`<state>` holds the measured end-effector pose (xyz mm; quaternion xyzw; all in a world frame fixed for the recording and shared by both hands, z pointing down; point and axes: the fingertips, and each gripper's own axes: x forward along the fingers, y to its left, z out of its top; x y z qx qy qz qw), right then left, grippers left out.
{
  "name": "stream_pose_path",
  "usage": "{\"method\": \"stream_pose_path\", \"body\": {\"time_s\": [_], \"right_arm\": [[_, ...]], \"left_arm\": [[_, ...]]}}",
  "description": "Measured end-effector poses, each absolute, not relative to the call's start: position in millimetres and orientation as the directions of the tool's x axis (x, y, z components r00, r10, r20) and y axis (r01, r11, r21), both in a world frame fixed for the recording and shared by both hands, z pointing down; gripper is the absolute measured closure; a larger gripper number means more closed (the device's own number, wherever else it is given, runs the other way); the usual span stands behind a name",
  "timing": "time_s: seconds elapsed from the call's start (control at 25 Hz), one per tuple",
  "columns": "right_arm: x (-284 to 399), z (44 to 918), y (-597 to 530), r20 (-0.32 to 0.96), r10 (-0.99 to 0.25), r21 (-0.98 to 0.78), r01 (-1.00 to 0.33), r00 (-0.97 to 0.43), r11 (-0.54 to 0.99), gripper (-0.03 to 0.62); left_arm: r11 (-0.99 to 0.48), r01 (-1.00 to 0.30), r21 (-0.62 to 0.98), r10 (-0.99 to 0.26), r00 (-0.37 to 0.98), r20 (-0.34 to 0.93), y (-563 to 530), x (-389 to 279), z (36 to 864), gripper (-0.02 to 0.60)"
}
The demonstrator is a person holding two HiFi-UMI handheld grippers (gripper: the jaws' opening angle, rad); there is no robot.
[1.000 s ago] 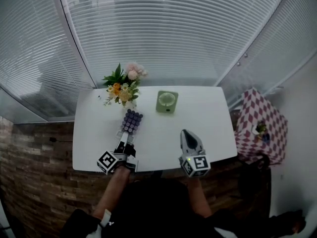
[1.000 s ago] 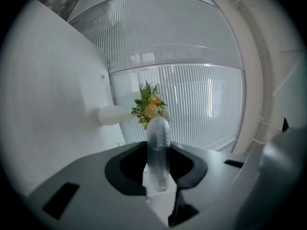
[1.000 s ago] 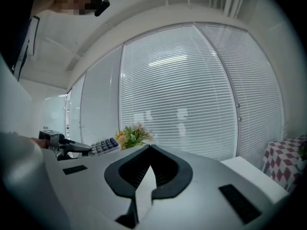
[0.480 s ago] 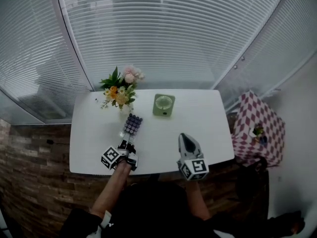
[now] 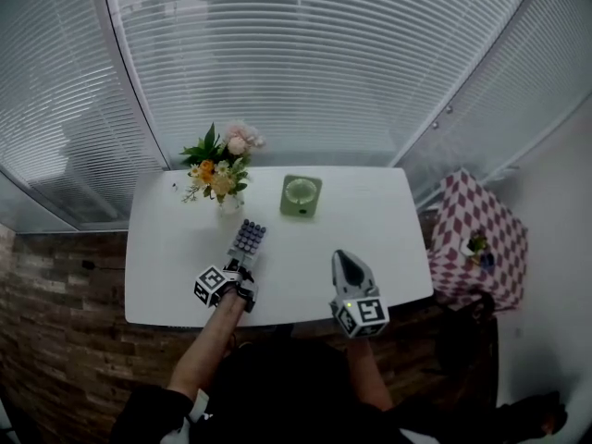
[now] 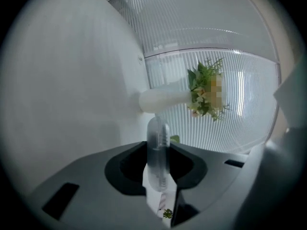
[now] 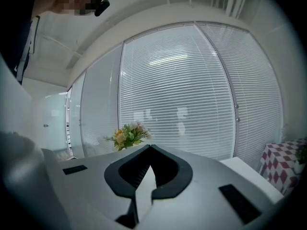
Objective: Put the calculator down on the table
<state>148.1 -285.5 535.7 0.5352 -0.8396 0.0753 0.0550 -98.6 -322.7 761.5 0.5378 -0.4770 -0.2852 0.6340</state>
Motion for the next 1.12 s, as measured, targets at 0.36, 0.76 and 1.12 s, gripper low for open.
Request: {"method": "stream_pose_path", "body": {"time_s": [0.36,0.76,1.12], "right_arm": [[161.2,537.5,-282.0,0.178,-0.898,-0.065,-0.915,-0.402,0.397,0.588],[167.5,541.2,-277.8,0.185,-0.898,-0.067,-0.917,-0.399,0.393,0.588],[159.6,540.5,-273.0,0.184,-0.891,-0.073,-0.910,-0.415,0.408,0.588]], "left_arm": [[0.319,-0.176,0.931,-0.822,0.438,0.364,-331.6,-76.6,803.3,0.482],[0.375,-0.186,0.908,-0.773,0.477,0.417,-340.4,-62.3,828.2,0.482],[0.484,-0.362,0.797,-0.653,0.458,0.604,-331.8,-68.2,844.2,0.445]]}}
